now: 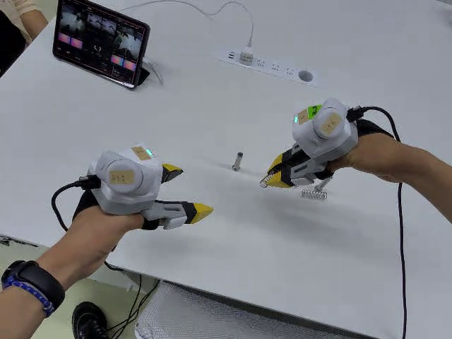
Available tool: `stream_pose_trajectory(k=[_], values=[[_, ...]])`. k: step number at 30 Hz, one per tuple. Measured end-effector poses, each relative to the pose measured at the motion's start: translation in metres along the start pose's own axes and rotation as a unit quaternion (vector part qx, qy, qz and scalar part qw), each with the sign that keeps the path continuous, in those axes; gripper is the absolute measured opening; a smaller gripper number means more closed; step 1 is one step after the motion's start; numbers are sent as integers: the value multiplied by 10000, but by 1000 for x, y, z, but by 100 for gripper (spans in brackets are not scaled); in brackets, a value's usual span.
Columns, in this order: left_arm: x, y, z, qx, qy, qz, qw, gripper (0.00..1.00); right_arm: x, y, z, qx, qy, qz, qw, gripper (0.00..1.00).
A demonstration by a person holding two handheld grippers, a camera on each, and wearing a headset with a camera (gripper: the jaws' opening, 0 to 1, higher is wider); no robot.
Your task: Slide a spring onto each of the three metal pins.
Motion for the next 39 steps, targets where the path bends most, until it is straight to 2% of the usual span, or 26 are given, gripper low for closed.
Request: stream_pose_trajectory(k=[10, 20, 30, 39], values=[[3, -5, 5, 12, 58, 46, 10000, 60, -2, 5, -25, 15, -165, 51, 9999, 13], [6, -4, 8, 48, 98, 30, 9999, 60, -5, 10, -40, 146, -181, 104, 9997, 13], [8, -8, 10, 137, 120, 33, 9998, 60, -11, 23, -50, 238, -181, 68, 9995, 13], [8, -7, 10, 196, 115, 18, 9997, 60, -18, 33, -52, 329, -122, 39, 9994, 13]])
Point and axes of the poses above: the centre of the closed fingertips' face, and the gripper's own axes: x roughly backward along the fingers, z roughly to its left, y roughly out of its top, the point moved 1 cm from there along x, roughly backward along the fingers, and after that the axes turned 7 degrees about -z, right-handed, at the moved point
